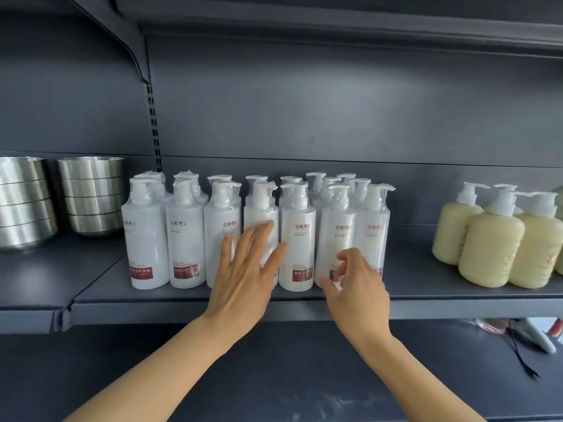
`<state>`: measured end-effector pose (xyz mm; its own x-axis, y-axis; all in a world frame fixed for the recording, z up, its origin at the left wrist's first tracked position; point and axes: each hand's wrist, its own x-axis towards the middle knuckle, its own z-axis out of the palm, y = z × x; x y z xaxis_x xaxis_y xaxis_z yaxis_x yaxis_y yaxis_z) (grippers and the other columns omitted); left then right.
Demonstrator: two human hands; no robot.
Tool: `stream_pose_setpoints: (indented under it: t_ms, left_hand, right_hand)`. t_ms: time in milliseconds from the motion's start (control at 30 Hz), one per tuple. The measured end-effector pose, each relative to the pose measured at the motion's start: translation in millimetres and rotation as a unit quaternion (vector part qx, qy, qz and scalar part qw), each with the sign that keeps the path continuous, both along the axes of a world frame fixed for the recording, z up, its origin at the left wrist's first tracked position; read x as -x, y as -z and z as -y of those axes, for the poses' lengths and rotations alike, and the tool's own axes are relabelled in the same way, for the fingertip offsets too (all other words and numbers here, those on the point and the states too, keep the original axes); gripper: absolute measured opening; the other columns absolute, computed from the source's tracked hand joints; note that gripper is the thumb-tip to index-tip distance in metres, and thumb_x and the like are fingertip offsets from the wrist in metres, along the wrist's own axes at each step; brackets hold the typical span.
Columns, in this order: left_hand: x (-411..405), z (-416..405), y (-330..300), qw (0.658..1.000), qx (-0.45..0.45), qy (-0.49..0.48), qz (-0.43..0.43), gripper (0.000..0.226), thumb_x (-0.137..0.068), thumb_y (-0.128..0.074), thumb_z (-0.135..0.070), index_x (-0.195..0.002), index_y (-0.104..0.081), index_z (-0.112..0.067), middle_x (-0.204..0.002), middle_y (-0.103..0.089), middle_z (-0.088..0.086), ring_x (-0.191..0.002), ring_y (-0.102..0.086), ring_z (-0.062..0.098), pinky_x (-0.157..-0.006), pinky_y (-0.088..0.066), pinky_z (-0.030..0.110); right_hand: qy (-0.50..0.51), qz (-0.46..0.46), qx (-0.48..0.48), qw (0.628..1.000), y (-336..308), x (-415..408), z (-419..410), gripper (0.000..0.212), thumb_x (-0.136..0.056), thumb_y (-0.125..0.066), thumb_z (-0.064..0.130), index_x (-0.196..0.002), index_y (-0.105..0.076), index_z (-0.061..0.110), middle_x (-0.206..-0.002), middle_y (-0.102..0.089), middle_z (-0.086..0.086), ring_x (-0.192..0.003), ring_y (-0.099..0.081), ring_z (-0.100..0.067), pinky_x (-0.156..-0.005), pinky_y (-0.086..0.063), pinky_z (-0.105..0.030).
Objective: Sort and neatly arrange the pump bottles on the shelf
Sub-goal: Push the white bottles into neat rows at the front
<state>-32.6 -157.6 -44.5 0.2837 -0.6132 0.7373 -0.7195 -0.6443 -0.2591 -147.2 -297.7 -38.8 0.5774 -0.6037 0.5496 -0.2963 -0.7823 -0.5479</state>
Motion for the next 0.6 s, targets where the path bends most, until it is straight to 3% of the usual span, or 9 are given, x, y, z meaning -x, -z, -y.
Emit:
stream_pose_setpoints:
  t_ms: [133, 200, 300, 367, 500, 600]
  left_hand:
    - [13, 23, 3, 1.0, -0.013, 0.025, 0.014, 0.091, -0.049, -0.082, 0.001, -0.129, -0.044, -0.018, -0.145, -0.03, 0.017, -0.13, -0.032, 0.036, -0.111, -0.017, 0.055]
    - [18, 33, 2, 0.999, -0.017, 0.04, 0.03, 0.092, -0.047, -0.078, 0.007, -0.129, -0.045, -0.018, -0.145, -0.03, 0.017, -0.131, -0.031, 0.036, -0.109, -0.02, 0.056]
    - [25, 48, -1, 0.996, -0.037, 0.065, 0.048, 0.095, -0.047, -0.078, 0.008, -0.132, -0.046, -0.02, -0.145, -0.031, 0.016, -0.131, -0.031, 0.036, -0.102, -0.027, 0.059]
    - [28, 59, -3, 0.993, -0.066, 0.077, 0.062, 0.097, -0.047, -0.078, 0.008, -0.134, -0.049, -0.024, -0.148, -0.03, 0.014, -0.132, -0.03, 0.035, -0.103, -0.028, 0.058]
    - [27, 71, -6, 0.99, -0.101, 0.061, 0.075, 0.093, -0.045, -0.082, 0.002, -0.129, -0.056, -0.028, -0.151, -0.03, 0.008, -0.134, -0.028, 0.033, -0.102, -0.032, 0.057]
    - [24, 73, -4, 0.991, -0.109, 0.038, 0.07, 0.093, -0.046, -0.08, 0.001, -0.13, -0.054, -0.029, -0.152, -0.027, 0.005, -0.131, -0.031, 0.035, -0.1, -0.033, 0.061]
  right_hand:
    - [0.063, 0.006, 0.053, 0.997, -2, 21, 29, 0.046, -0.084, -0.066, 0.03, -0.123, -0.047, 0.016, -0.12, -0.048, 0.002, -0.109, -0.047, -0.017, -0.066, -0.039, -0.026]
    - [0.083, -0.008, 0.054, 0.995, 0, 28, 44, 0.054, -0.082, -0.069, 0.029, -0.127, -0.044, 0.014, -0.126, -0.044, -0.004, -0.117, -0.042, -0.021, -0.079, -0.042, -0.028]
    - [0.086, -0.059, 0.028, 0.994, 5, 33, 61, 0.066, -0.085, -0.066, 0.034, -0.138, -0.032, 0.013, -0.138, -0.038, -0.005, -0.127, -0.036, -0.023, -0.099, -0.035, -0.031]
    - [0.058, -0.075, 0.01, 0.995, 10, 30, 65, 0.065, -0.087, -0.061, 0.038, -0.139, -0.029, 0.015, -0.137, -0.04, -0.002, -0.127, -0.038, -0.022, -0.1, -0.035, -0.031]
    - [0.006, -0.042, -0.013, 0.999, 17, 20, 69, 0.047, -0.087, -0.061, 0.038, -0.124, -0.039, 0.019, -0.119, -0.055, 0.003, -0.108, -0.048, -0.018, -0.089, -0.042, -0.03]
    - [-0.006, -0.04, -0.03, 0.999, 17, 17, 72, 0.049, -0.088, -0.061, 0.033, -0.126, -0.035, 0.018, -0.118, -0.057, 0.002, -0.105, -0.051, -0.019, -0.088, -0.044, -0.031]
